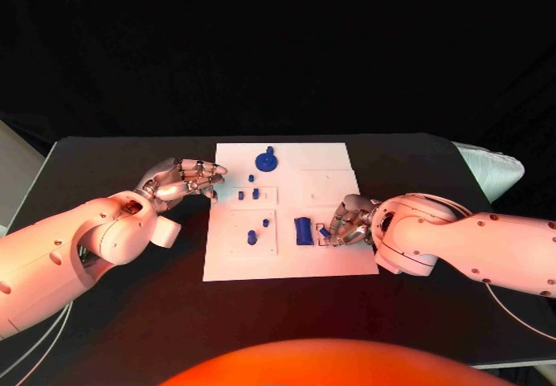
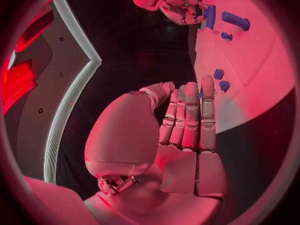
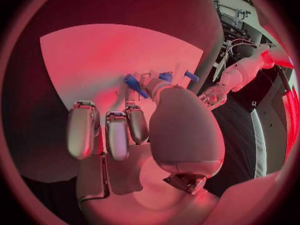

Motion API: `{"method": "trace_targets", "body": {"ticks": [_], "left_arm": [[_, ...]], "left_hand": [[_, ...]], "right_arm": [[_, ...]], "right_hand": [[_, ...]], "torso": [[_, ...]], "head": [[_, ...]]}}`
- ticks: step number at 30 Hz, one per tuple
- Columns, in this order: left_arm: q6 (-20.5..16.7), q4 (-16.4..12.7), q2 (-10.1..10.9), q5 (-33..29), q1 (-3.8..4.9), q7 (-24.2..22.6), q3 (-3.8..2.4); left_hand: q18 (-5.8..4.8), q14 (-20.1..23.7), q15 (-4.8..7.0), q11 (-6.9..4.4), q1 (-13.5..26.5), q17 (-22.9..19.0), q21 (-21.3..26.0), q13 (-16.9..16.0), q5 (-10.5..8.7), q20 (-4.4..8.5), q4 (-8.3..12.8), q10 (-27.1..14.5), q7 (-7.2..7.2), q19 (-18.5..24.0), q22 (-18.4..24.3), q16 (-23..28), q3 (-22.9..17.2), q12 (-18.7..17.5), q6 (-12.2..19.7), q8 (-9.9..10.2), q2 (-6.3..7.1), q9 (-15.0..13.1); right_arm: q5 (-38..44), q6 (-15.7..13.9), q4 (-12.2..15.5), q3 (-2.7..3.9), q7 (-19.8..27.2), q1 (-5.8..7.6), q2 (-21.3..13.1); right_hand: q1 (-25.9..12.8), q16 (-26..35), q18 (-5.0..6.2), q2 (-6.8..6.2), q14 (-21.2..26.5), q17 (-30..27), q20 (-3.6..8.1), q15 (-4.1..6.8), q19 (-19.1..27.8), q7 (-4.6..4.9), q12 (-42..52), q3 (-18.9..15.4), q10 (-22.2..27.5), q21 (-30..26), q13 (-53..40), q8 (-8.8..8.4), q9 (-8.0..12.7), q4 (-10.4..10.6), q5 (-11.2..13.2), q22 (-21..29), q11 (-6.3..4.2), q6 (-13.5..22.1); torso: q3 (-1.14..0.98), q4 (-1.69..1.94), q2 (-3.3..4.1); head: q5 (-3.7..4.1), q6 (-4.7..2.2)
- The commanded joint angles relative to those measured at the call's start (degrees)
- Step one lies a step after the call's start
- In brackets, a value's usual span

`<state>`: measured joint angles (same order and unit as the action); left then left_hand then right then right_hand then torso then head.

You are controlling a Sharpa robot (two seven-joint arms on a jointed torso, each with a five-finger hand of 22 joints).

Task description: Assemble the parts on the task board

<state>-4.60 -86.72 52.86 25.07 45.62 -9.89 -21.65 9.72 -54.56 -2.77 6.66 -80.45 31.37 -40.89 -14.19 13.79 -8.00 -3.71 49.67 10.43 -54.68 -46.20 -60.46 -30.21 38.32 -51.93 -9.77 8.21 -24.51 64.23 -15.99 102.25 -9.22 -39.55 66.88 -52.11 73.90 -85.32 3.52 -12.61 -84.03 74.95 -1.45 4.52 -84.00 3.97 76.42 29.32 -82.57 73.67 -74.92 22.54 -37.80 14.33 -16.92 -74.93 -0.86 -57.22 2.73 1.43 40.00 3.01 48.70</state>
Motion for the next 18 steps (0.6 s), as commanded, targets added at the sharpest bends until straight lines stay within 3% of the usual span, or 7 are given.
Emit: {"method": "trace_targets", "body": {"ticks": [1, 18], "left_arm": [[0.47, -0.15, -0.08, -0.13, -0.02, -0.22, -0.03], [0.58, 0.01, -0.09, -0.10, -0.02, -0.08, -0.03]], "left_hand": [[0.82, -0.16, -0.10, 0.06, -0.42, 0.04, 0.16, 0.09, 0.19, -0.14, 0.04, -0.11, 0.16, -0.40, -0.01, 0.23, -0.29, 0.09, 0.20, 0.38, 0.06, 0.09], [0.82, -0.16, -0.10, 0.06, -0.42, 0.04, 0.16, 0.09, 0.19, -0.14, 0.04, -0.11, 0.16, -0.40, -0.01, 0.23, -0.29, 0.09, 0.20, 0.38, 0.06, 0.09]], "right_arm": [[-0.14, -0.80, -0.05, -0.02, 0.59, -0.15, 0.25], [-2.46, -2.12, 0.00, -0.01, 1.68, -0.18, 0.54]], "right_hand": [[-0.62, -0.35, -1.01, 0.06, -4.40, 7.76, 0.04, 0.05, -4.08, -0.50, 0.24, 1.60, -0.33, 0.01, -6.02, 0.42, -0.17, -1.08, 0.21, -11.71, 0.04, -0.31], [-2.54, -0.38, -1.04, 0.20, -4.43, 7.81, 0.08, 0.09, -4.11, -0.53, 0.48, 1.72, -0.51, 0.17, -6.20, 0.61, -0.36, -0.24, 0.64, -11.74, 0.02, -0.33]], "torso": [[-0.07, -0.01, -0.01], [-0.02, 0.00, -0.01]], "head": [[-0.02, 0.08], [-0.03, 0.19]]}}
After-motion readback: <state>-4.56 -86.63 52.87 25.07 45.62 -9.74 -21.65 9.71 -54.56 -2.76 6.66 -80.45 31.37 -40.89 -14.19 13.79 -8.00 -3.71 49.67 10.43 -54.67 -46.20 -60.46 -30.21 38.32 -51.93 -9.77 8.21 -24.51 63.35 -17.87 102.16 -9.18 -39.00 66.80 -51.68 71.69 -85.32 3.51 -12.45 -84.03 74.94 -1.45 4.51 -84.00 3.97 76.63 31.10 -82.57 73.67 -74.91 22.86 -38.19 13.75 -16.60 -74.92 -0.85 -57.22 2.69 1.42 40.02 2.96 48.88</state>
